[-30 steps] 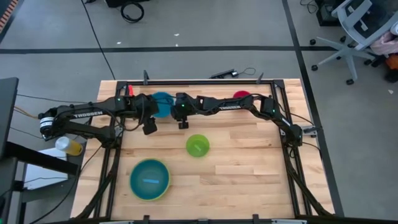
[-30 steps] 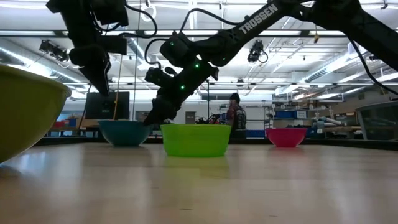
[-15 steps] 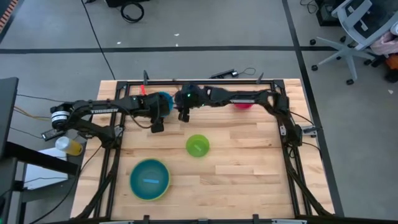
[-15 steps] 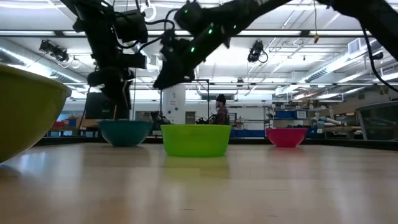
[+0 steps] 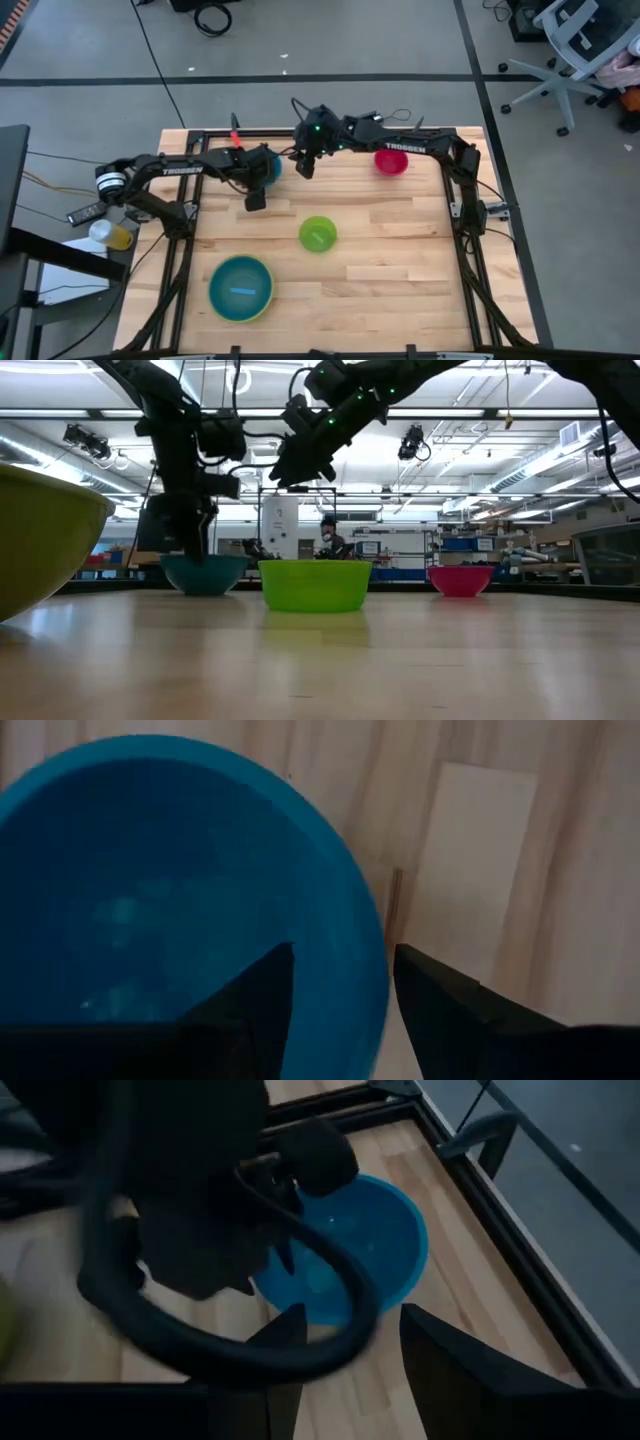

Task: Nest bowls inside each other
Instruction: Stack the blue bowl on top of the light blue bowl

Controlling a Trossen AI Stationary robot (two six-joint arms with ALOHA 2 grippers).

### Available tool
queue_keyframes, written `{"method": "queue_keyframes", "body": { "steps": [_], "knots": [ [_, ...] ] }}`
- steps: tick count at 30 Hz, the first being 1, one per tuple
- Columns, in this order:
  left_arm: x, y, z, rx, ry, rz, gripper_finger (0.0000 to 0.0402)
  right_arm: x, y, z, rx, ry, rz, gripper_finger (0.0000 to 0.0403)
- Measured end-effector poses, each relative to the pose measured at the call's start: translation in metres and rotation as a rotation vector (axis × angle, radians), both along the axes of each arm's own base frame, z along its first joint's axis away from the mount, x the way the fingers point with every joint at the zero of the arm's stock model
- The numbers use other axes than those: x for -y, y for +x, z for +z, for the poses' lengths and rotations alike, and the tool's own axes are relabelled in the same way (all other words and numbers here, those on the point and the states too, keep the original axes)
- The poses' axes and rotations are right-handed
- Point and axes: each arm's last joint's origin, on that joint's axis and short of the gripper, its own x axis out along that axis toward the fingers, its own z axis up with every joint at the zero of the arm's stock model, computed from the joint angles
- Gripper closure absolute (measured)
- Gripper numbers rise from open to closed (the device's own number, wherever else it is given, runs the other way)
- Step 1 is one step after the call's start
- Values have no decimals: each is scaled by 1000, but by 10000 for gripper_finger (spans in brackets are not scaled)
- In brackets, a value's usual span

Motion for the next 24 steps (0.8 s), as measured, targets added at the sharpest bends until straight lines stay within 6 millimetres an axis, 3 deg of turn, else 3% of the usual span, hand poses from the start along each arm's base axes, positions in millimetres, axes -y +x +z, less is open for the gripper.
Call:
{"method": "queue_keyframes", "body": {
  "steps": [4, 9, 12, 14, 17, 21, 24],
  "knots": [
    [-2, 5, -10, -19, -10, 0, 261, 5, -2, 0, 1, 49, -72, 238],
    [-4, 7, -11, -16, 4, 12, 378, 10, -5, -1, -1, 98, -131, 244],
    [-1, 2, 0, 12, -3, 46, 389, 11, -6, -2, -8, 123, -158, 246],
    [8, -6, 15, -5, -30, 58, 393, 11, -7, -4, -25, 138, -168, 247],
    [31, -20, 56, 7, -44, 28, 393, 10, -10, -7, -69, 149, -175, 247],
    [81, -47, 103, 71, -158, -146, 393, 10, -13, -11, -122, 136, -210, 247],
    [118, -71, 127, 157, -364, -242, 393, 9, -15, -12, -145, 144, -217, 247]
  ]
}}
